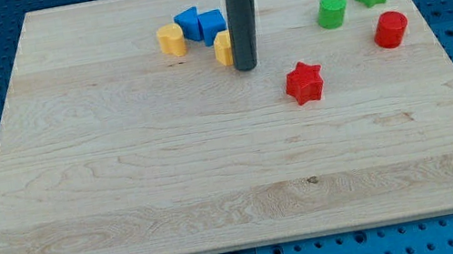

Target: Nudge group of blocks up a bit

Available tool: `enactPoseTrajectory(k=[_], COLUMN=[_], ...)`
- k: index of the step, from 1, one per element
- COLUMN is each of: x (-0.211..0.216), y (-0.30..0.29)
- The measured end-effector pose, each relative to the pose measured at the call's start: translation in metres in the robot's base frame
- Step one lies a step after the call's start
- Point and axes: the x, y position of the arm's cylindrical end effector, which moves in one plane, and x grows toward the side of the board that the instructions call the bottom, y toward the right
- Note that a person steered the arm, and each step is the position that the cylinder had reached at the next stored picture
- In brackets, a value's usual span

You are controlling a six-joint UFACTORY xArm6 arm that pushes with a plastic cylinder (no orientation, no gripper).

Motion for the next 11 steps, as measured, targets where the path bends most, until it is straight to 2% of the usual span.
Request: enactPoseTrajectory(k=[2,4,5,9,10,11], x=[-0.017,-0.004,-0.018,-0.028,-0.030,-0.029], y=[-0.047,0.017,0.037,-0.042,-0.046,-0.016])
